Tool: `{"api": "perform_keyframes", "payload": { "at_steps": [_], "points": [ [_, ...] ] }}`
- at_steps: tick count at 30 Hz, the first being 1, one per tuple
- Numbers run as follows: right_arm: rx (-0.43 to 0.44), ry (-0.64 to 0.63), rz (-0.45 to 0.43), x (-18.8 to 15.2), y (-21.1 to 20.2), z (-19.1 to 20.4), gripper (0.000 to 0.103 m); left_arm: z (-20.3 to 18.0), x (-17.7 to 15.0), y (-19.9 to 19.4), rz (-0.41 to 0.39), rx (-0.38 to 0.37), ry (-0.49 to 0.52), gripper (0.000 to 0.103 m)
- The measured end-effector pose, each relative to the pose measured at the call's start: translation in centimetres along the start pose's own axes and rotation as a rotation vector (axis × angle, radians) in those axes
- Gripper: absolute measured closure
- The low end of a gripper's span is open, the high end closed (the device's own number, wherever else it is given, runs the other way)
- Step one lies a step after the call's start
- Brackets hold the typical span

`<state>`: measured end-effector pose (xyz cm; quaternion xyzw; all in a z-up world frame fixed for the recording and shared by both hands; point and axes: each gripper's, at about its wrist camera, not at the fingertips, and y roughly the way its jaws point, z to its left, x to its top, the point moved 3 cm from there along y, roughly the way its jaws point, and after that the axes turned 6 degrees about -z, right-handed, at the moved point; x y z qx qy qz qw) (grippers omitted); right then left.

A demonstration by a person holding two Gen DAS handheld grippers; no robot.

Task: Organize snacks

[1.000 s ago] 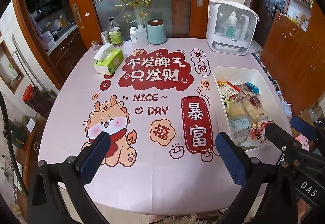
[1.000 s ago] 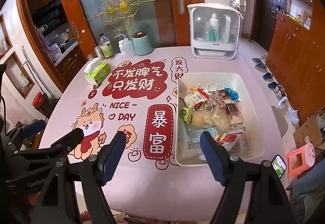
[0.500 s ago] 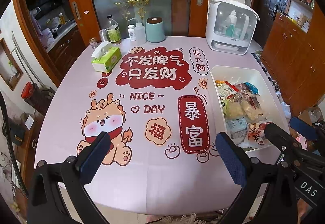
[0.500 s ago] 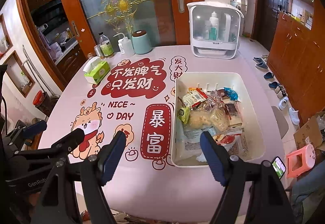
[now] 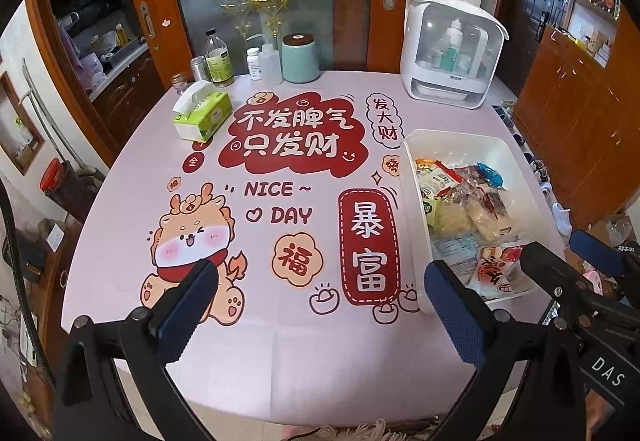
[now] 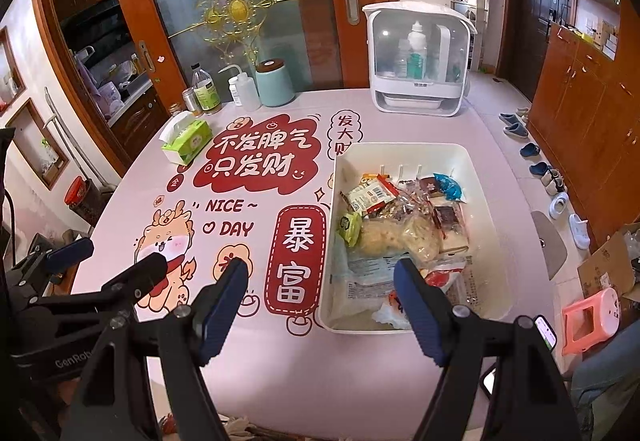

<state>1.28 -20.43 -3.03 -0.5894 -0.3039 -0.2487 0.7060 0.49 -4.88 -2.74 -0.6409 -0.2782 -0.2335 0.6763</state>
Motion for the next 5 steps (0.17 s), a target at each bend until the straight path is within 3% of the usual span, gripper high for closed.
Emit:
{"api": "perform_keyframes", "payload": {
  "at_steps": [5],
  "points": [
    [0.006,-0.008,0.004,0.2,0.1,-1.7,0.027,-1.1,0.1,0.3,0.011,-0.006,-0.017,0.001]
  ]
}}
